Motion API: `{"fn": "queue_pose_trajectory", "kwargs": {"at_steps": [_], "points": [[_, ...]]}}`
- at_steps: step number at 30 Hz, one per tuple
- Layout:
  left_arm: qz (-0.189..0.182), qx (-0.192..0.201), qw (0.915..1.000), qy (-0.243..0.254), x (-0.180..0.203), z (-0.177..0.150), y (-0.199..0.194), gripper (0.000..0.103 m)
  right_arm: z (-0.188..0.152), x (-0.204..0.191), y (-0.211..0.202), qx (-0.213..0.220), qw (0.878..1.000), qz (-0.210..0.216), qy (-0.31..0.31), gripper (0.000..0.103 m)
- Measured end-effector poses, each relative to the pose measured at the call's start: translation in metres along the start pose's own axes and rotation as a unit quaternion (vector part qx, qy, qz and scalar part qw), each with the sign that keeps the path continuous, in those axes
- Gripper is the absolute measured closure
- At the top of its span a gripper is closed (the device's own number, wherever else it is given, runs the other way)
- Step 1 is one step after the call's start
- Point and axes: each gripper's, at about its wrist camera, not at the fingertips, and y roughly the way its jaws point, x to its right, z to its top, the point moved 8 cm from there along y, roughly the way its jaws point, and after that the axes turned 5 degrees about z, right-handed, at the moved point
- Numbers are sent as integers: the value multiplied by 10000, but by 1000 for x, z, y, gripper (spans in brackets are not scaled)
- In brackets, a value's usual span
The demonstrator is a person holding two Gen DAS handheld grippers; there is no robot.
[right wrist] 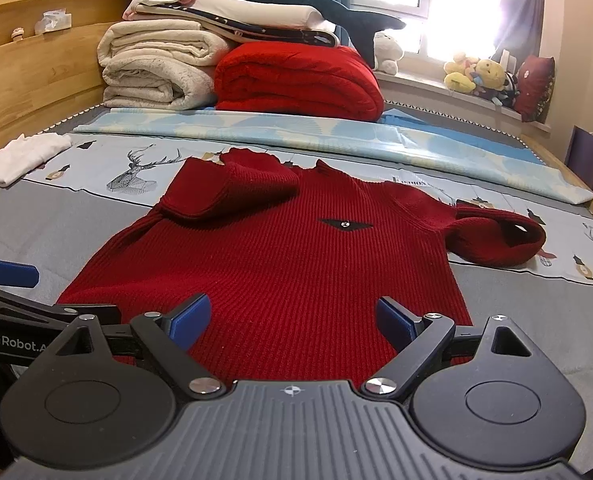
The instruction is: Fold small clothes
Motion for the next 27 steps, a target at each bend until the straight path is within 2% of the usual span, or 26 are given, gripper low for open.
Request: {"fn": "queue_pose_trajectory", "kwargs": {"at_steps": [21,27], "points": [[110,-31,9998,130,1,-1,1,1,-1,-2,0,17,10000,-9,-34,16],[85,205,9995,214,4,1,-4,2,3,-1,-3,137,9999,-42,-52,24]]}}
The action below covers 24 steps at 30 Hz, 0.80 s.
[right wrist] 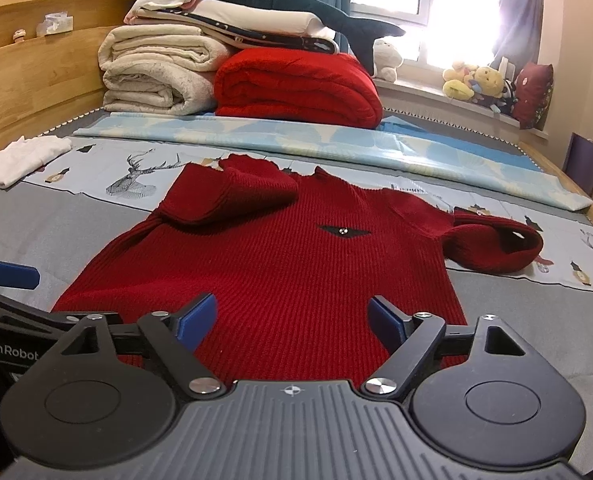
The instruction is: Fold small clothes
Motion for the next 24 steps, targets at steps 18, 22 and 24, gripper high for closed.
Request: {"fn": "queue_pose_trajectory", "kwargs": {"at_steps": [18,22,24], "points": [[-662,-433,9935,813,-96,24,9,61,39,159,-4,-206,9990,-384,-77,52],[-524,-1452,9879,-168,-137,-6,40,61,12,180,11,-816,9959,-346,174,43],[-484,-1833,9805,-528,-150,-10,52,61,-2,183,18,-1161,9926,-180,313,40]]}}
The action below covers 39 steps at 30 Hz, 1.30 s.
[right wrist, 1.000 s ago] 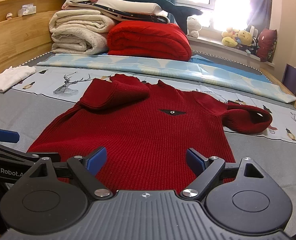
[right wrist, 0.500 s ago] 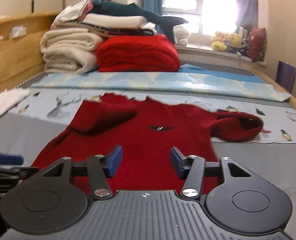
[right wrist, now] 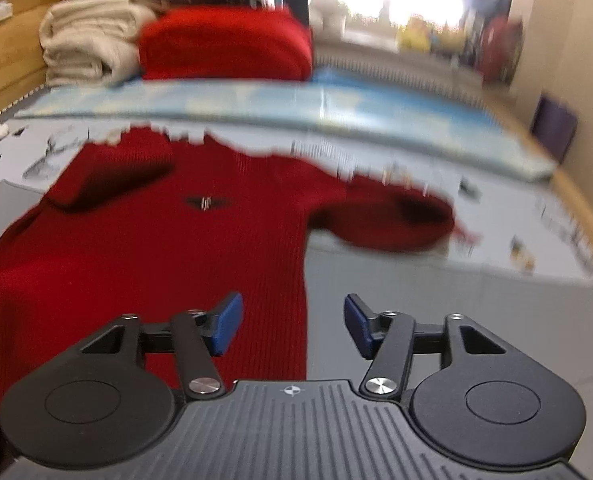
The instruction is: Fold small clothes
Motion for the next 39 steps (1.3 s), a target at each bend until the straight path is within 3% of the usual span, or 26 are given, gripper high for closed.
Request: {"fn": "queue_pose_trajectory", "kwargs": {"at_steps": [5,9,13,19,20,21,22,24,26,27,29,30,32,33,34,36,38,39], "points": [[-168,-891,9941,-602,-14,-14,27,61,-35,9,21,-873,9953,262,337,35],[-662,-1117,9909,-350,8,-18,27,53,-74,15,34,-1760,9807,503,690,31],[-442,-1485,9879,53,19,-32,40,51,-102,11,41,-2358,9663,638,817,31],[-639,-1526,9858,293,26,-33,43,53,-107,8,39,-2463,9626,655,925,36],[-674,-1514,9856,326,25,-34,46,63,-106,6,38,-2466,9621,706,929,41],[-668,-1516,9855,356,26,-33,46,74,-106,4,40,-2468,9612,802,933,59],[-628,-1495,9860,384,24,-32,46,79,-106,1,39,-2474,9609,852,910,66],[-640,-1391,9873,424,26,-32,43,94,-101,-5,35,-2405,9638,862,766,91],[-714,-1189,9892,477,34,-29,34,96,-94,-5,30,-2261,9655,930,891,92],[-792,-1045,9902,477,33,-23,26,96,-87,-1,22,-2051,9675,1048,1043,92],[-1075,-574,9920,318,25,-6,-2,97,-50,9,-5,-1158,9693,1504,1563,93],[-1219,-277,9920,157,17,4,-16,97,-33,19,-21,-646,9643,1713,1913,94],[-1220,197,9922,-140,-3,19,-34,97,-11,48,-50,224,9424,1971,2692,96],[-1124,298,9928,-285,-13,23,-35,97,-9,60,-53,381,9361,1925,2920,96],[-1029,288,9936,-365,-17,22,-30,97,-10,67,-52,389,9332,1817,3077,96],[-709,54,9975,37,-9,13,-14,97,-17,70,-42,92,9354,1564,3169,96],[-244,-282,9966,733,8,-3,9,97,-32,56,-23,-717,9574,1064,2587,96],[-51,-502,9937,1002,14,-11,21,97,-43,50,-13,-1136,9617,804,2360,96]]}}
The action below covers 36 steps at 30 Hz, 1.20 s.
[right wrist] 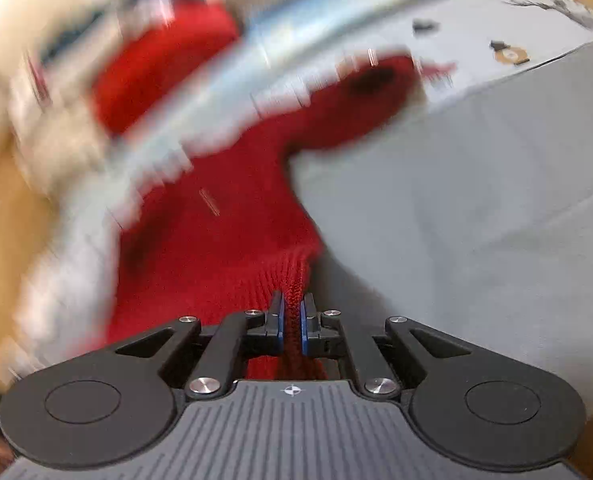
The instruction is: Fold small clothes
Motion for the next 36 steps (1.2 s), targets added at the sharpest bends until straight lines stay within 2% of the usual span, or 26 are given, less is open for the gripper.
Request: {"fn": "queue_pose_trajectory", "kwargs": {"at_steps": [3,4,5,6,7,9,11,13,15,17,18,20,24,28,31,36], "points": [[357,-391,9975,467,1,-14,22,96,-32,-4,33,-965,9909,-582,-733,96],[415,-451,9966,545,2,-15,25,95,-39,-6,38,-1138,9854,-749,-1019,95],[454,-491,9962,562,2,-16,27,89,-47,-5,41,-1247,9801,-948,-1217,95],[476,-474,9964,508,2,-15,29,86,-55,-3,40,-1255,9775,-1087,-1301,93],[454,-399,9974,388,3,-10,30,85,-47,-3,39,-1171,9786,-1089,-1297,91],[402,-88,9991,82,-4,0,24,73,-38,-11,28,-814,9837,-988,-1260,90],[350,192,9992,-101,-10,9,18,73,-30,-18,19,-499,9857,-915,-1326,84],[313,329,9989,-88,-8,14,18,73,-30,-23,20,-359,9852,-843,-1449,53],[371,163,9992,46,-3,12,27,73,-36,-27,28,-474,9813,-888,-1641,45],[653,-320,9970,270,-2,2,48,72,-47,-25,39,-823,9740,-1095,-1803,45],[772,-405,9955,367,0,2,54,71,-52,-21,47,-999,9692,-1261,-1863,45],[797,-253,9956,431,9,10,51,71,-56,-19,50,-1050,9634,-1472,-1978,46],[686,282,9969,269,16,26,28,70,-37,-37,23,-240,9719,-1187,-2017,46],[709,539,9958,196,25,36,17,66,-21,-54,2,405,9769,-986,-1853,46],[618,856,9944,99,29,47,14,61,-7,-68,-3,832,9754,-961,-1804,47],[634,1371,9885,-42,37,63,-1,46,23,-78,1,1690,9689,-720,-1659,47]]}}
